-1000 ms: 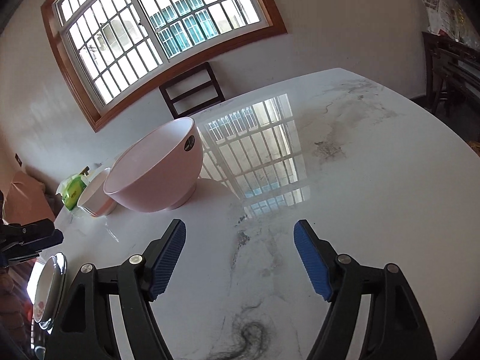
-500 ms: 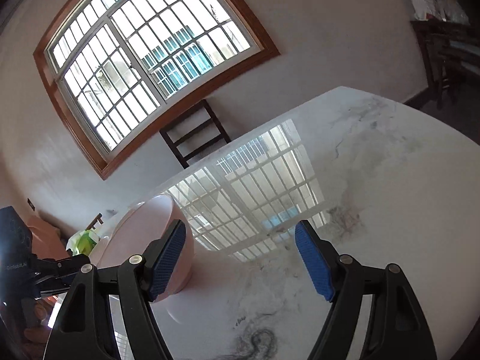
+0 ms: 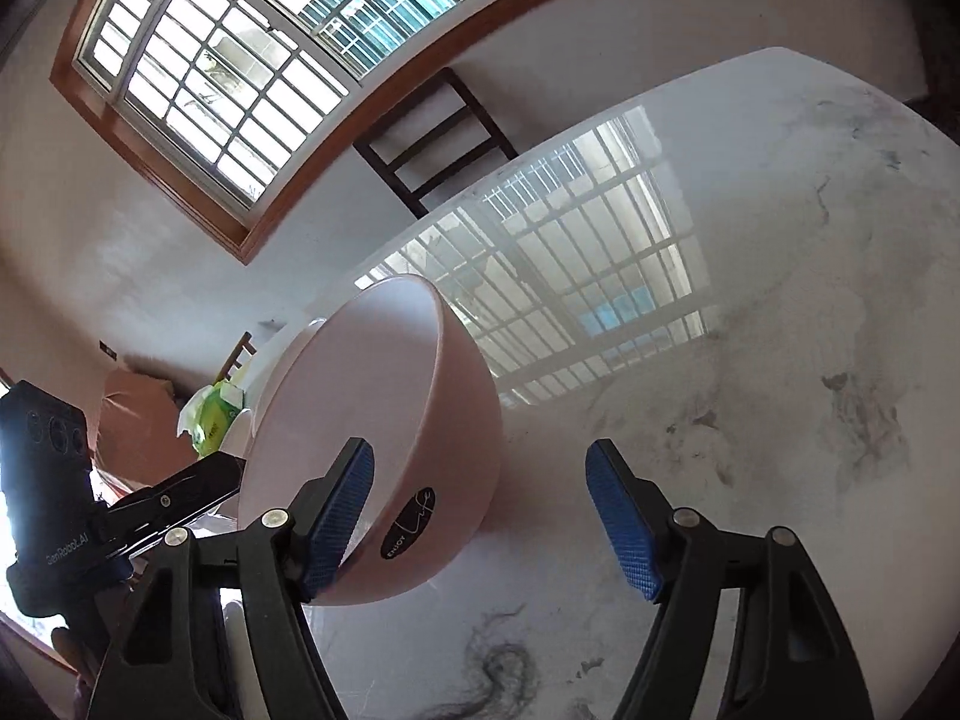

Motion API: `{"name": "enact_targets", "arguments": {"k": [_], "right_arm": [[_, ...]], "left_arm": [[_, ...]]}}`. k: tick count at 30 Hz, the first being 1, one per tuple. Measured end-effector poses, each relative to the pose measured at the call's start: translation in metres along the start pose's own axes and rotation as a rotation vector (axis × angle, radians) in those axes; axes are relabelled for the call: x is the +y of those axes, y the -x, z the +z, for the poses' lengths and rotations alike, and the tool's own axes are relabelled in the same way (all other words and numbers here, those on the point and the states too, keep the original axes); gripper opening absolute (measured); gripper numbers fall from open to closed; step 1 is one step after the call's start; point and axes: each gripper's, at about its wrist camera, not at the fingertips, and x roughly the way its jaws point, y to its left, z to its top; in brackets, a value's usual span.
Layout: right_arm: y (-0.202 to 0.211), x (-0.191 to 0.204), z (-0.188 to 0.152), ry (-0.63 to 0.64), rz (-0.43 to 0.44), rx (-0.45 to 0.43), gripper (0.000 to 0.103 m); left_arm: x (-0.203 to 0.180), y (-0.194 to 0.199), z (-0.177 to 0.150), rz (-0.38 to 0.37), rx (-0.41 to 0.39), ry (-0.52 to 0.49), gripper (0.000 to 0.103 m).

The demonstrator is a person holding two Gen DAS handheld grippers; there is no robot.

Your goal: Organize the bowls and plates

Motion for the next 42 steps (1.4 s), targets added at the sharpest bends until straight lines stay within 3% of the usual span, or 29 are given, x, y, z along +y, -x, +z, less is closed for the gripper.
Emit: {"name": "enact_targets", "arguments": {"k": [2, 4, 6, 10, 13, 19, 28, 33, 42], "right_arm": [[-0.011, -0.001, 0.011, -0.014, -0.043, 0.070, 0.056], [-0.016, 0.003, 0.019, 0.009, -0.088, 0.104, 0.031], [-0.019, 0.008, 0.021, 0.033, -0.106, 0.129, 0.019], [-0.017, 0.009, 0.018, 0.019, -0.116, 0.165, 0.020], [-0.004, 0.007, 0.007, 0.004, -0.064, 0.170, 0.020], [0.022, 0.031, -0.050, 0.069, -0.001, 0.212, 0.022], [0.058, 0.058, -0.148, 0.058, 0.120, 0.319, 0.024], [0.067, 0.077, -0.178, 0.097, 0.110, 0.345, 0.025], [0.057, 0.092, -0.190, 0.096, 0.087, 0.337, 0.024]], "left_arm": [[-0.002, -0.007, 0.000, -0.014, 0.026, -0.006, 0.051], [-0.002, -0.017, -0.005, -0.003, 0.059, 0.010, 0.052], [-0.001, -0.027, -0.008, 0.017, 0.075, 0.002, 0.051], [0.009, -0.024, -0.021, 0.054, 0.085, 0.004, 0.024], [0.016, -0.006, -0.037, 0.046, 0.105, 0.050, 0.018], [0.007, 0.062, -0.098, 0.145, 0.092, 0.028, 0.018], [0.016, 0.145, -0.185, 0.175, 0.086, 0.051, 0.018], [0.025, 0.163, -0.207, 0.173, 0.087, 0.058, 0.018], [0.026, 0.161, -0.195, 0.237, 0.027, 0.051, 0.018]]}}
